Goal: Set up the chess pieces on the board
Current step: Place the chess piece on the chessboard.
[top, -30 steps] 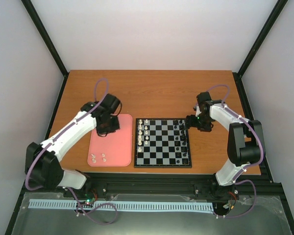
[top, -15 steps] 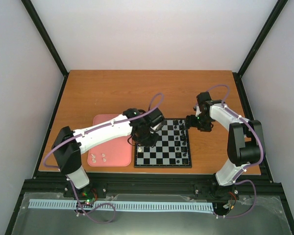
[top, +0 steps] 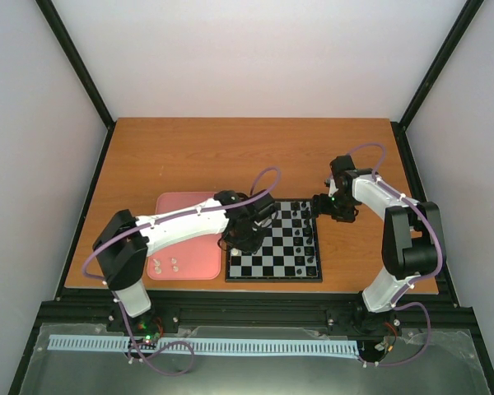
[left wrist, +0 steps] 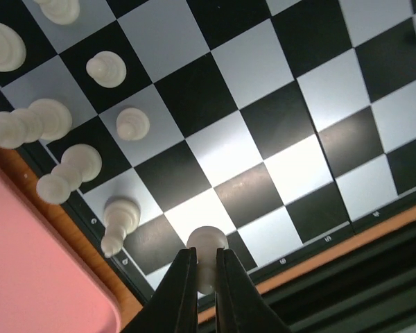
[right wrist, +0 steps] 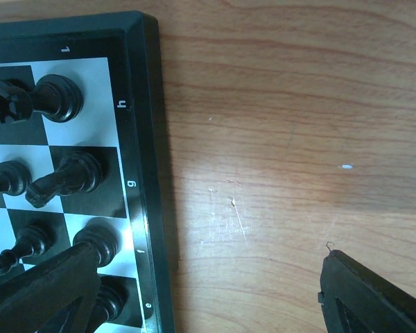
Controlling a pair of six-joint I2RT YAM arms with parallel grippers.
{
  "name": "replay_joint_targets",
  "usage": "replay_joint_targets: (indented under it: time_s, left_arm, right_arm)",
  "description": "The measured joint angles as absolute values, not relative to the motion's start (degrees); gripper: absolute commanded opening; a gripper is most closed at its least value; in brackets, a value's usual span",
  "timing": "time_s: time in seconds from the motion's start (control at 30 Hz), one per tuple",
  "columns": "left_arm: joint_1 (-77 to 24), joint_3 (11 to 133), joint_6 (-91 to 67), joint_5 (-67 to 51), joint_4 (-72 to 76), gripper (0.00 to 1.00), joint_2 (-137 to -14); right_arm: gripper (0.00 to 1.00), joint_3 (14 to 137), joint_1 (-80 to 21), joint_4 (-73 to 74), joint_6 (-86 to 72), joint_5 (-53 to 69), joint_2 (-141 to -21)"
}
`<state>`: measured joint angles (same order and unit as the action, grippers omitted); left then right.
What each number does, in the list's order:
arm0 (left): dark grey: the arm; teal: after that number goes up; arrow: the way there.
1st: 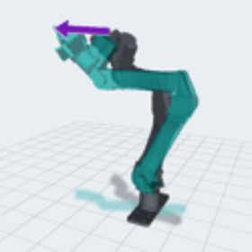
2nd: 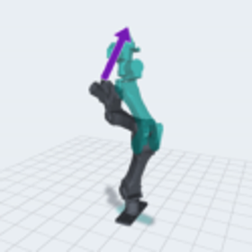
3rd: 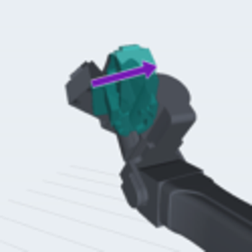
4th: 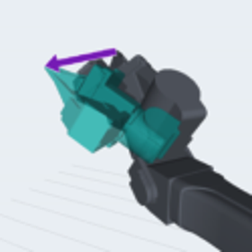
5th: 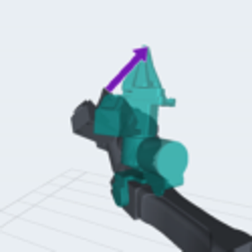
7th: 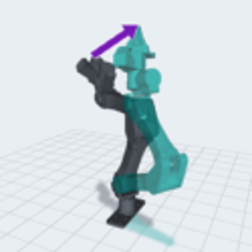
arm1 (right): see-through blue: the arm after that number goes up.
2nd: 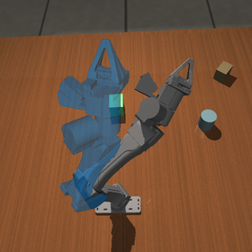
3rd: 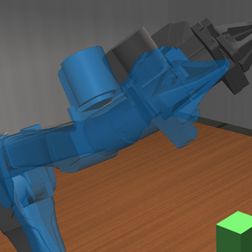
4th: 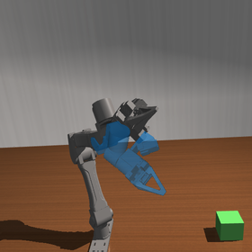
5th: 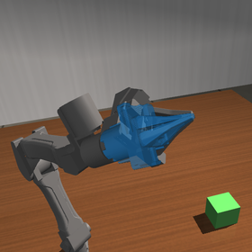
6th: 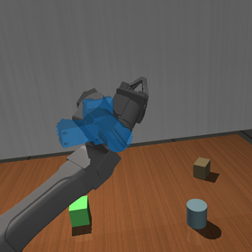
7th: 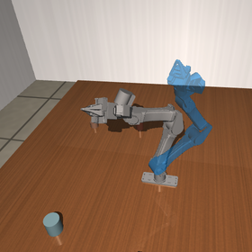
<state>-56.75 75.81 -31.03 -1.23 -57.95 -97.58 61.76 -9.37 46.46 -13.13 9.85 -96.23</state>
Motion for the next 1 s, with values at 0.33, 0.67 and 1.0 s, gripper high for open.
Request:
replay_joint_targets:
  time_s: [0.33, 0.67, 1.0]
  left_arm:
    - [-56.8, 73.7, -31.0, 1.5, -54.6, 0.05, -100.1]
    - [-56.8, 72.2, -31.0, 3.0, -52.1, 0.06, -102.9]
    - [-56.8, 70.8, -31.1, 3.2, -49.8, 0.12, -103.0]
  right_arm:
    - [1.0, 61.8, -9.4, 46.5, -13.1, 9.8, -96.2]
    - [1.0, 61.8, -9.4, 46.5, -13.1, 9.8, -96.2]
    - [1.0, 61.8, -9.4, 46.5, -13.1, 9.7, -96.2]
